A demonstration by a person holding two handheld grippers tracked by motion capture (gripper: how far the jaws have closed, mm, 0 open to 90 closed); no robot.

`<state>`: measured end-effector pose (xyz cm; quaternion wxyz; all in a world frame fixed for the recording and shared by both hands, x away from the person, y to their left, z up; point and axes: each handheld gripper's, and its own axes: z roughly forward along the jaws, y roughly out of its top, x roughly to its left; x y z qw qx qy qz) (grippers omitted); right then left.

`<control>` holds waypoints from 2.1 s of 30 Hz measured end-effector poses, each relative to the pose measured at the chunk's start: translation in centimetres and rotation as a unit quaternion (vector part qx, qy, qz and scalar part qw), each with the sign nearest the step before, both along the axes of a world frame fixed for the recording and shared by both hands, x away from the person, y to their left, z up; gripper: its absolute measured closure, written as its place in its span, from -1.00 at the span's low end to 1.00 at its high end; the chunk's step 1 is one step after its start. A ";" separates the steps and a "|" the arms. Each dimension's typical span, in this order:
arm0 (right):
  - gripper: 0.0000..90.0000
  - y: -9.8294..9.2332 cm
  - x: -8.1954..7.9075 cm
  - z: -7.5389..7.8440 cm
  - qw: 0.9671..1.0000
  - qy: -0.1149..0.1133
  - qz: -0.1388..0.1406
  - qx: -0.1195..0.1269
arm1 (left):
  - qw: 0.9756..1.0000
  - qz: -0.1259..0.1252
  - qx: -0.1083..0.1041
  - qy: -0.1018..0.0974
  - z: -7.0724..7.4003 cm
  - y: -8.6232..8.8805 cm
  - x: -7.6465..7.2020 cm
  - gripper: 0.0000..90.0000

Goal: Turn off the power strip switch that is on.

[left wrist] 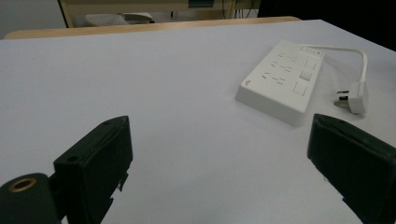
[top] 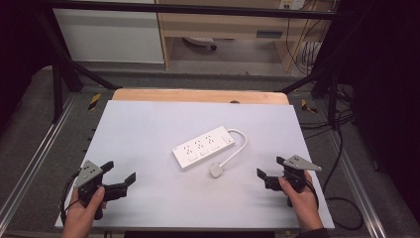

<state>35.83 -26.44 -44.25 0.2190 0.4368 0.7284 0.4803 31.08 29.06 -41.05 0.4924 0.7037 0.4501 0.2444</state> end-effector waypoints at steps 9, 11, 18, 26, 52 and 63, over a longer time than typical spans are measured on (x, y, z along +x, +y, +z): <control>-0.87 -0.2 -0.1 0.2 1.000 -0.006 -0.006 0.007 | 1.000 -0.002 0.003 -0.002 0.0 -0.1 0.0 -0.85; -0.88 -0.2 -0.1 0.2 1.000 -0.005 -0.008 0.007 | 1.000 -0.004 0.005 -0.002 0.0 -0.1 0.0 -0.85; -0.88 -0.2 -0.1 0.4 1.000 -0.011 -0.009 0.008 | 1.000 -0.003 0.003 0.000 -0.1 -0.1 0.0 -0.88; -0.88 -0.1 -0.4 1.0 1.000 -0.028 -0.012 0.009 | 1.000 -0.002 0.002 0.001 -0.1 -0.1 0.0 -0.88; -0.89 2.5 -0.8 2.6 0.998 -0.035 0.023 0.035 | 1.000 -0.003 0.003 0.004 -0.2 0.1 0.0 -0.88; -0.89 4.3 -0.2 4.6 0.998 -0.044 0.048 0.021 | 1.000 0.000 0.001 0.002 -0.2 0.1 0.0 -0.88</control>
